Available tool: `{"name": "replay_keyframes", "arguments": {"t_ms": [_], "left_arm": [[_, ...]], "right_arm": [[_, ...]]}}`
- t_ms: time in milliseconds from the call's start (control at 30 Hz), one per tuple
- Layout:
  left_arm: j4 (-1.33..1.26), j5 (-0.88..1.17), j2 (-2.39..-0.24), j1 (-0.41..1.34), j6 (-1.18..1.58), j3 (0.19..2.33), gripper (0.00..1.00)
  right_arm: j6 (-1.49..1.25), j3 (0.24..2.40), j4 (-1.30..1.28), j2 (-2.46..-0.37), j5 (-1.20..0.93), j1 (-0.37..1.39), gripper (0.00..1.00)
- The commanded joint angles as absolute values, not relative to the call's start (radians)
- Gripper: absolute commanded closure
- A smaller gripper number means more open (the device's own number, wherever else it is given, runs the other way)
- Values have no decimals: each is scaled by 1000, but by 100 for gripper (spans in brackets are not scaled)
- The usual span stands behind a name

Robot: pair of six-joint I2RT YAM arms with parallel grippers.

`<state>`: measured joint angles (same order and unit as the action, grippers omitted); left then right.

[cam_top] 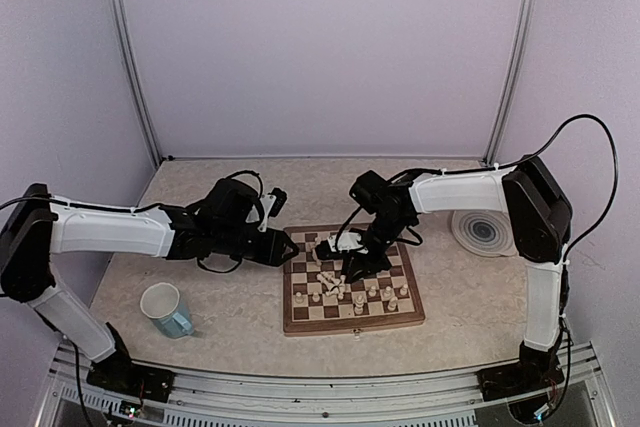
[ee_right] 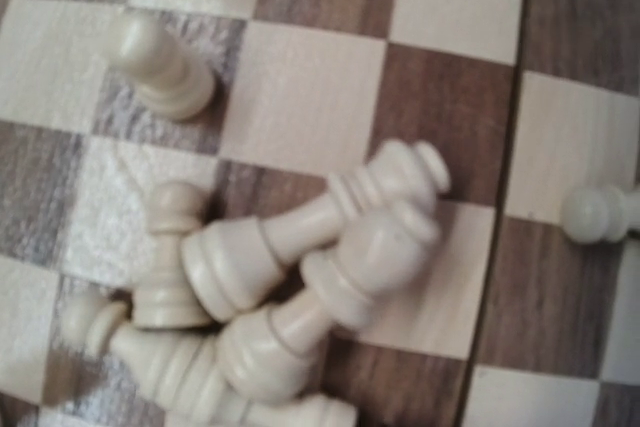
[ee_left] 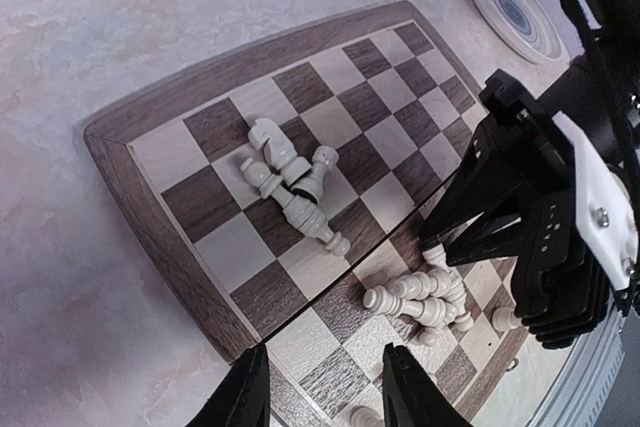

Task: Set up the chess pieces on the board
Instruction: Adjust the chess pile on the chessboard.

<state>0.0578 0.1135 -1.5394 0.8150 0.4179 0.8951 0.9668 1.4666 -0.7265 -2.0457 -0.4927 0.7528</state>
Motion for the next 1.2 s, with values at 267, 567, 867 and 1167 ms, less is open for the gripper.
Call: {"name": "replay_keyframes", "arguments": {"t_ms": [267,567,867,1167], "left_arm": [[58,142,-1611,845,380,915,61],[72,112,-1618,835,381,920,61],[66,26,-1538,784,436,878,61],[66,5,-1494,748,468,854,60]], "right_arm": [[875,1486,-687,-2060,-503,652,83],[836,1455,-677,-1952,-578,677,60],[796,1563,-742,-2034,-505,795,49],[753,1569,-753,-2069,-341,858,39]]}}
